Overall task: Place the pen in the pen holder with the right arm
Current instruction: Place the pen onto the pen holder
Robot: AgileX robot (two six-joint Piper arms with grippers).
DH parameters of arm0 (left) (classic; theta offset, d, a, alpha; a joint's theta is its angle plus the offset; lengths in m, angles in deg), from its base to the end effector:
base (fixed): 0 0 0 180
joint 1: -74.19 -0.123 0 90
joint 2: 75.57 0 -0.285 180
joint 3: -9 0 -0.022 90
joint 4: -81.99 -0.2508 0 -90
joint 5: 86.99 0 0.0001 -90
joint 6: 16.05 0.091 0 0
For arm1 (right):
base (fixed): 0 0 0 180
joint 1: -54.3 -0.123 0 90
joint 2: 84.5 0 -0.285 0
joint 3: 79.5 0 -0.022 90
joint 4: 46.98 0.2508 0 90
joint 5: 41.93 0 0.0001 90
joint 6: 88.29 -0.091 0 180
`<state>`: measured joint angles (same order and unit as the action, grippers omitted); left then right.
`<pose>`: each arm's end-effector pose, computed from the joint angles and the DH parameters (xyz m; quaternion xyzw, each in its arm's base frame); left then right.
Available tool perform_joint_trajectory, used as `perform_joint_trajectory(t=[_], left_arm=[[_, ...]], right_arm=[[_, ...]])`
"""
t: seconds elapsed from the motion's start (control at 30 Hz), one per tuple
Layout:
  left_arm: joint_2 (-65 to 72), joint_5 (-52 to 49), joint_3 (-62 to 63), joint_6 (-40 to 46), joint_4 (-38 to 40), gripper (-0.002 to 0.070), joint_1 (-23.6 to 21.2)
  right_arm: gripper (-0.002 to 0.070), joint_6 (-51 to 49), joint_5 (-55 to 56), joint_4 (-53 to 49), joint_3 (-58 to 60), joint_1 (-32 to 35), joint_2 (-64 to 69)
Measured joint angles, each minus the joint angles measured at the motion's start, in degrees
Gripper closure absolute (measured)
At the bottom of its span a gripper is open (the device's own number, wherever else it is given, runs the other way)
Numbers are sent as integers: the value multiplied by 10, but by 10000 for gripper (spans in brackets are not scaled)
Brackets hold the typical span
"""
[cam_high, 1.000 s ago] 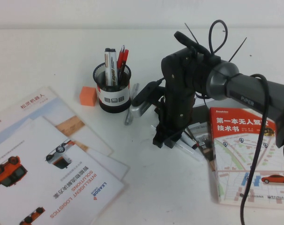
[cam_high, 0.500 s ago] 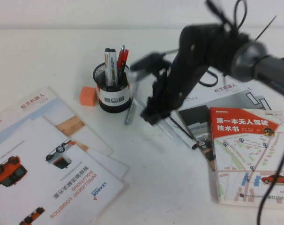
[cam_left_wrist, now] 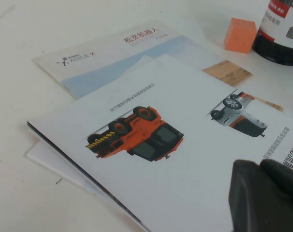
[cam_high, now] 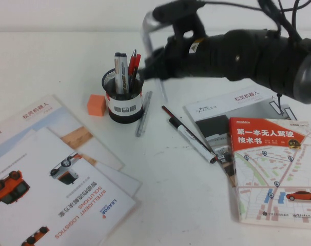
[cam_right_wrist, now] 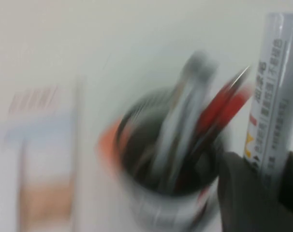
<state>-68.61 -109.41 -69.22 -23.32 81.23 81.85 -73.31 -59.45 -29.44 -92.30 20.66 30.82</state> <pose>0.0515 -0.0065 0.1729 0.0062 0.8069 -0.0711 0.5863 0.3705 0.2565 0.3033 -0.2585 0.8226 0.1910 0.4691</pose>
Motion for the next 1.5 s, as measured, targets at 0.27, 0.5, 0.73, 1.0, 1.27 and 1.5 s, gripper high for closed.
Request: perform_joint_trajectory(t=[0.27, 0.5, 0.73, 1.0, 1.27, 1.5], left_arm=[[0, 0, 0, 0, 0, 677, 0], [0, 0, 0, 0, 0, 677, 0], [0, 0, 0, 0, 0, 677, 0], [0, 0, 0, 0, 0, 677, 0], [0, 0, 0, 0, 0, 677, 0], [0, 0, 0, 0, 0, 678, 0]], right_arm=[[560, -453, 358, -393, 4, 4, 16], [560, -519, 507, -464, 2, 4, 93], [561, -525, 496, -462, 3, 4, 150], [505, -525, 497, -462, 3, 8, 174], [324, -525, 492, -463, 3, 21, 171], [646, -526, 486, -479, 68, 21, 67]])
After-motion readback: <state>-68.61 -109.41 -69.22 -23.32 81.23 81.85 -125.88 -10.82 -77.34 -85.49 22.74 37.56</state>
